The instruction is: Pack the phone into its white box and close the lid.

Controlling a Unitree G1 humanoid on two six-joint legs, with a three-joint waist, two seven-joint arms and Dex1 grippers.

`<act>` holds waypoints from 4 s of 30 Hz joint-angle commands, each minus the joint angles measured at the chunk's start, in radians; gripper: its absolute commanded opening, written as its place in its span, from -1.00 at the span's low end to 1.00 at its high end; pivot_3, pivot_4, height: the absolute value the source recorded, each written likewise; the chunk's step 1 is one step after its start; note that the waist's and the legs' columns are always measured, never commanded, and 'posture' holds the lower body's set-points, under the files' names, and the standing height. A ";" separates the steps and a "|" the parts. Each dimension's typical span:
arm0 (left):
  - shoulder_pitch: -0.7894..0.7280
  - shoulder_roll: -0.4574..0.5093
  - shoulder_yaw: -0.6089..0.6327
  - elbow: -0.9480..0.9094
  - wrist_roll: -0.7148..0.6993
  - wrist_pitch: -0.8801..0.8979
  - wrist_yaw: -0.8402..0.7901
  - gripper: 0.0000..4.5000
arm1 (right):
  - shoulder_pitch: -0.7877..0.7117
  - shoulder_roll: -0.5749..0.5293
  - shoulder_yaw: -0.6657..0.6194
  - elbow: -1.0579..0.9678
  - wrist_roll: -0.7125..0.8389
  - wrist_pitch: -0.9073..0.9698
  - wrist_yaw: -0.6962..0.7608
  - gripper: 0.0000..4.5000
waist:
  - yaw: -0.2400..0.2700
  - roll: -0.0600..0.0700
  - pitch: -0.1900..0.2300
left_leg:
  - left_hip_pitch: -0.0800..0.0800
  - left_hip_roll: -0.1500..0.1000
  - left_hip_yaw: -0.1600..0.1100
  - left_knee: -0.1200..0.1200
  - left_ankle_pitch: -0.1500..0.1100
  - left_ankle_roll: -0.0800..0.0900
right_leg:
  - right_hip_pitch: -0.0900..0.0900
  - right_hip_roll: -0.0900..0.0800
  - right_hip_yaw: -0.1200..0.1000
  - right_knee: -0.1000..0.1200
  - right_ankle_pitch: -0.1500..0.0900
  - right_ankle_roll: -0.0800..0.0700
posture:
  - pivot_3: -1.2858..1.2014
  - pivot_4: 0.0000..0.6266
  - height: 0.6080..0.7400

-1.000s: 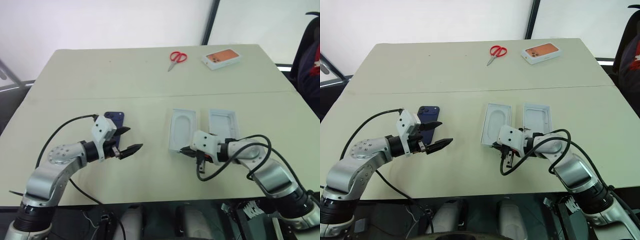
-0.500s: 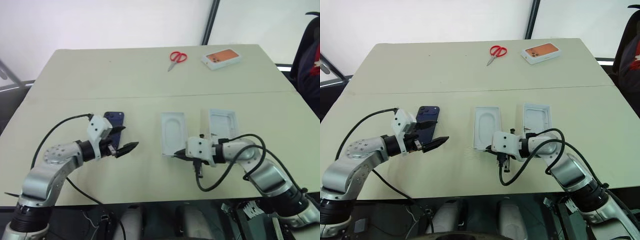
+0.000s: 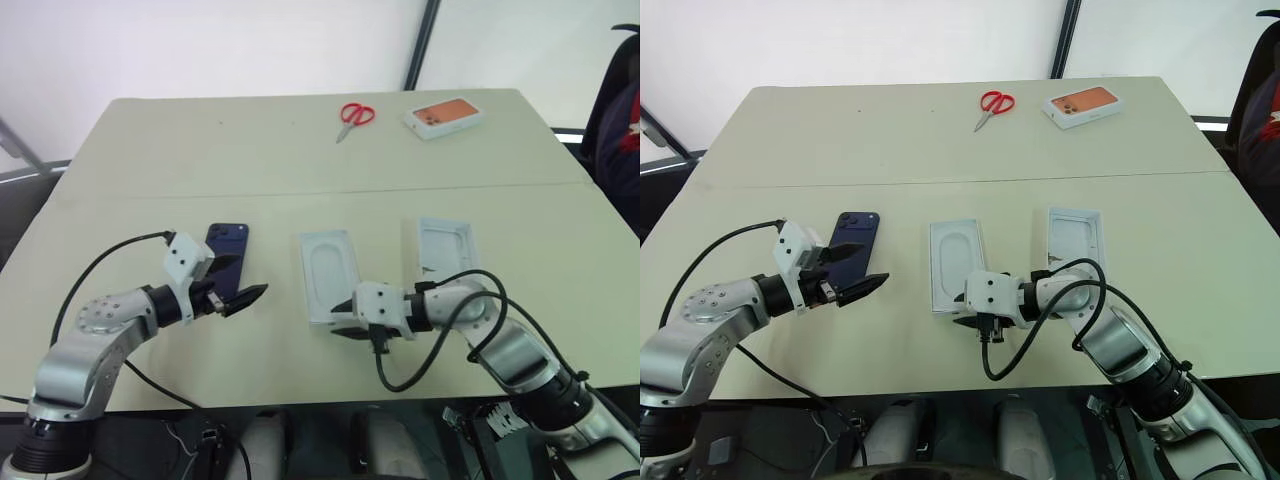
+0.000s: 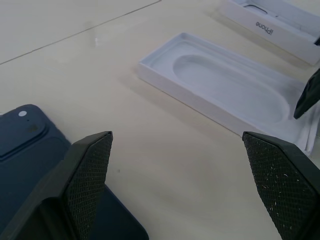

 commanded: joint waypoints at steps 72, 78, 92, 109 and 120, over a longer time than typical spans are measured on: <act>-0.374 -0.213 0.340 0.296 -0.251 1.008 0.405 1.00 | -0.527 0.723 0.176 0.891 -0.347 -0.075 -0.454 -0.98 | -0.019 -0.003 -0.005 | -0.002 -0.001 -0.001 -0.003 0.007 -0.012 | -0.008 -0.001 0.001 0.005 0.001 -0.002 | 0.03 -0.52 1.00; -0.373 -0.241 0.352 0.284 -0.270 1.008 0.412 1.00 | -0.517 0.730 0.176 0.878 -0.354 -0.090 -0.434 -0.98 | -0.012 -0.003 -0.005 | -0.002 -0.001 -0.001 -0.003 0.007 -0.013 | -0.008 -0.001 0.001 0.005 0.001 -0.002 | 0.03 -0.52 1.00; -0.412 -0.280 0.397 0.288 -0.354 1.008 0.452 1.00 | -0.496 0.722 0.163 0.863 -0.377 -0.095 -0.429 -0.98 | -0.012 -0.003 -0.005 | -0.002 -0.001 -0.001 -0.004 0.007 -0.013 | -0.008 0.001 0.001 0.004 0.001 -0.002 | 0.03 -0.52 1.00; -0.444 -0.240 0.521 0.331 -0.248 0.986 0.514 1.00 | -0.473 0.713 0.177 0.836 -0.385 -0.088 -0.427 -0.98 | -0.032 -0.003 -0.005 | -0.002 0.000 -0.001 -0.005 0.007 -0.014 | -0.009 0.002 0.001 0.004 0.001 -0.002 | 0.03 -0.52 1.00; -0.469 -0.271 0.589 0.328 -0.241 1.008 0.545 0.69 | -0.466 0.701 0.178 0.817 -0.386 -0.078 -0.421 -1.00 | -0.032 -0.004 -0.005 | -0.002 0.000 -0.001 -0.005 0.007 -0.014 | -0.010 0.001 0.001 0.004 0.001 -0.002 | 0.03 -0.52 1.00</act>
